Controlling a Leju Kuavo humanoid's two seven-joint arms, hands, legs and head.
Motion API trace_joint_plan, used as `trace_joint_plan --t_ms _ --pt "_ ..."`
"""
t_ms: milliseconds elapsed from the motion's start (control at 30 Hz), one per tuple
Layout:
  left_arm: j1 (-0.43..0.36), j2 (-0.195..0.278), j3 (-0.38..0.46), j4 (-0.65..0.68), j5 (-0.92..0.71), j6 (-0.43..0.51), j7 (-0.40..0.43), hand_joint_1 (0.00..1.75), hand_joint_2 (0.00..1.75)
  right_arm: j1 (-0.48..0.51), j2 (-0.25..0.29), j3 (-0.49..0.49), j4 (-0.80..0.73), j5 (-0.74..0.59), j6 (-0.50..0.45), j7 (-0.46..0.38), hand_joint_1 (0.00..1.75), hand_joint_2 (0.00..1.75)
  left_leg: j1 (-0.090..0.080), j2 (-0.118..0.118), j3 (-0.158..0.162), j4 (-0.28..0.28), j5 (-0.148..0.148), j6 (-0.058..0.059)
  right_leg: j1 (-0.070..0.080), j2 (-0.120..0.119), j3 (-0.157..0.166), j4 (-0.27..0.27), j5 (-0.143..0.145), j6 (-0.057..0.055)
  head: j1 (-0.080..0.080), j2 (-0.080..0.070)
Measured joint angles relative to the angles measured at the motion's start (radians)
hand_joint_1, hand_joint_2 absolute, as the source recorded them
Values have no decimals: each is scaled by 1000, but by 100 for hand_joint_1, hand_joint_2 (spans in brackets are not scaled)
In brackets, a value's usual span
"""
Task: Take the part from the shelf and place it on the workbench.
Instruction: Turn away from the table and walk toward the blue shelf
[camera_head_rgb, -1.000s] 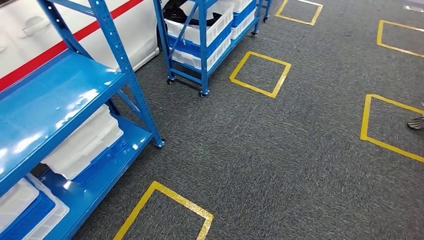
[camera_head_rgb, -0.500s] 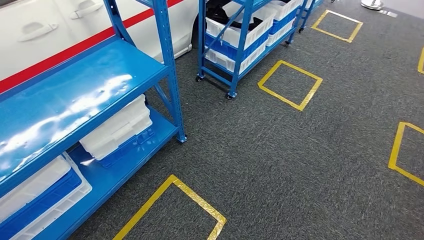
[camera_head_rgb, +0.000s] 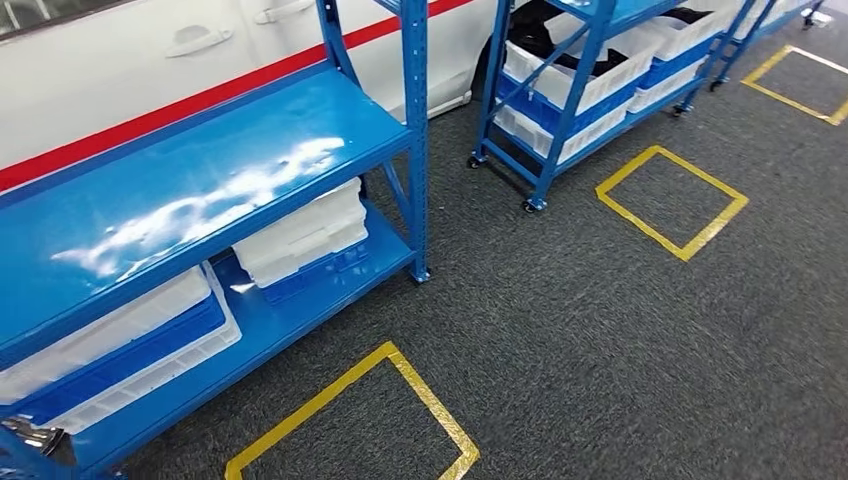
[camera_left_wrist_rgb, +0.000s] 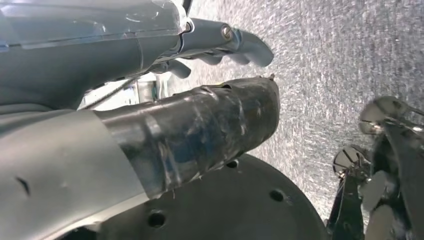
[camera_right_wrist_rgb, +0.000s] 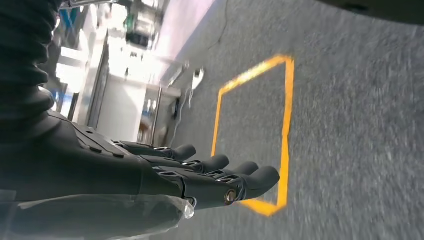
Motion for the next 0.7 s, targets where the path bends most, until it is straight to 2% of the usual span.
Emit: trace_joint_plan --t_ms 33,67,133,167,200,267,300,333,367,433,467,500,533,567,600,667,700 --pt "1 0 0 0 -2 0 0 0 0 -1 0 0 0 1 0 1 0 175 3 4 4 -1 10 -4 0 -17 0 3 -3 2 0 0" --pt "3 0 0 0 -4 -1 1 0 0 -2 0 0 0 3 0 4 0 175 6 11 29 -40 36 -7 -1 -31 0 7 -6 4 0 0" --pt "3 1 0 0 -6 -3 2 0 0 -3 0 0 0 8 0 12 0 175 6 44 109 -176 94 -6 -1 -57 1 18 -17 13 0 0" --pt "2 1 0 0 -5 -5 2 0 0 -4 0 0 0 11 0 16 0 175 4 58 136 -224 109 0 0 -67 2 24 -23 20 0 0" --pt "1 2 0 0 -4 -9 3 0 0 -4 0 0 0 12 0 18 0 175 2 67 150 -250 115 8 1 -75 3 29 -27 26 0 0" --pt "3 2 0 0 -2 -16 6 0 0 -8 0 0 0 14 1 19 0 175 -2 56 147 -256 114 25 3 -90 8 30 -29 37 0 0" --pt "4 2 0 0 -2 -19 6 0 0 -10 0 0 -1 14 1 19 0 175 0 46 148 -259 116 33 1 -89 11 31 -32 43 0 0" --pt "4 1 0 0 -2 -20 7 0 0 -11 0 0 -1 14 1 19 0 175 2 37 150 -264 119 40 -1 -74 11 40 -42 48 0 0" --pt "3 1 0 0 -2 -20 7 0 0 -11 -1 0 -2 14 1 20 0 175 5 28 152 -269 123 47 -4 -49 2 66 -63 53 0 0" --pt "0 1 0 0 -4 -19 8 0 0 -8 -1 0 -2 15 2 23 0 175 7 9 151 -272 129 55 -7 7 -48 176 -129 57 1 0" --pt "-1 2 0 0 -6 -19 8 0 0 -7 -1 0 -2 15 2 26 0 175 7 -3 148 -272 130 58 -7 21 -81 243 -158 59 1 0" --pt "-1 2 0 0 -8 -18 8 0 0 -7 -1 0 -1 15 2 29 0 175 6 -16 146 -271 131 58 -8 26 -106 291 -171 60 0 0" --pt "-1 2 0 0 -9 -17 8 0 0 -7 -1 -1 -1 15 2 32 0 175 6 -30 145 -269 131 58 -8 29 -115 307 -163 61 0 0" --pt "0 2 0 0 -11 -16 9 0 0 -7 -1 -1 -1 15 2 34 0 175 6 -45 145 -266 131 58 -9 31 -106 283 -136 60 0 0" --pt "0 1 0 0 -12 -16 9 0 0 -6 -1 -2 -2 16 2 35 0 175 7 -60 145 -262 130 56 -11 40 -80 226 -97 59 0 0" --pt "0 1 0 0 -13 -16 9 0 0 -4 -1 -4 -1 17 1 35 0 175 6 -89 138 -252 128 48 -17 90 -28 104 -43 57 0 0" --pt "-2 1 0 0 -15 -16 9 0 0 -3 -1 -5 0 17 1 35 0 175 6 -101 133 -248 128 42 -19 112 -15 68 -34 56 0 0"
